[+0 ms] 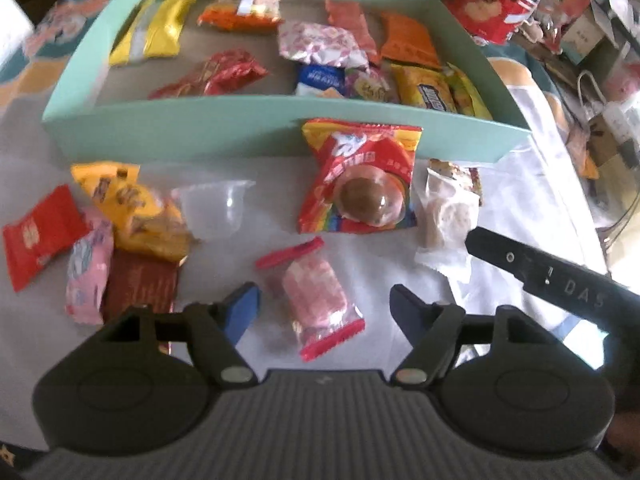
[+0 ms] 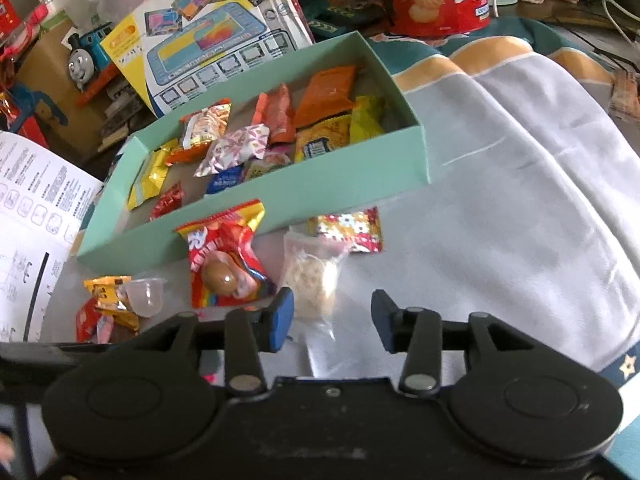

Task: Organize snacks
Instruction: 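Grasp the pink wrapped candy with the left gripper while the right grasps the clear cookie bag, then place the pink candy and clear cookie bag into the green tray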

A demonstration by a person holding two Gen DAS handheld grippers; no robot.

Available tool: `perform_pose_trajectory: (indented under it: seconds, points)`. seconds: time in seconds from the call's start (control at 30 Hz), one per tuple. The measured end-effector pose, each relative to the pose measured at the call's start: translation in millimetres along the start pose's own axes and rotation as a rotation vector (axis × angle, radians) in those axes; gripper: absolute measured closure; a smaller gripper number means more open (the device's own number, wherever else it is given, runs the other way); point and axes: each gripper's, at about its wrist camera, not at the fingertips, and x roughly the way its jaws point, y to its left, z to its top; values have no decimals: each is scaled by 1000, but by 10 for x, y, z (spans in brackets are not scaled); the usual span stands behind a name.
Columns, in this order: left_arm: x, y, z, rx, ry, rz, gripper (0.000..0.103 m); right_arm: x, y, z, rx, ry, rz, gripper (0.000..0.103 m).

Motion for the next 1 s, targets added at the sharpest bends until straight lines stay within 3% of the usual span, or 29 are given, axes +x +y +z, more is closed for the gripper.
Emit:
perform_pose_trajectory:
  seconds: [0.03,0.07,0.1,0.37,0.4,0.47,0.53,0.57,0.63,0.77,1.0]
  points:
    - [9,-54,-13,35,-12,16,42,26,17,10,-1,2,1,59]
    - [7,-90,-31,66,-25,33,62,57,38,22,-1,6,5,59]
    - [5,-105,-51,93,-34,45,71,79,60,25,-3,8,8,59]
    - [-101,72,-195,125,-48,45,68,280,254,-8,-82,3,-24,59]
    - [-109,75,-206,128,-50,50,68,291,302,-24,-118,-2,-42,66]
    - [-99,42,-218,144,-57,60,66,294,357,-57,-174,-10,-65,69]
    - [-88,-2,-236,170,-67,73,65,271,325,-65,-167,-5,-53,70]
    - [-92,-19,-253,184,-74,81,71,248,292,-68,-157,-2,-51,70]
    - [-101,-34,-273,200,-82,81,74,200,213,-73,-127,7,-49,70]
    - [-152,-10,-280,181,-80,34,75,45,65,-86,-59,3,-38,70]
    - [-417,108,-215,127,-136,-38,75,-263,119,11,-54,-57,-21,70]
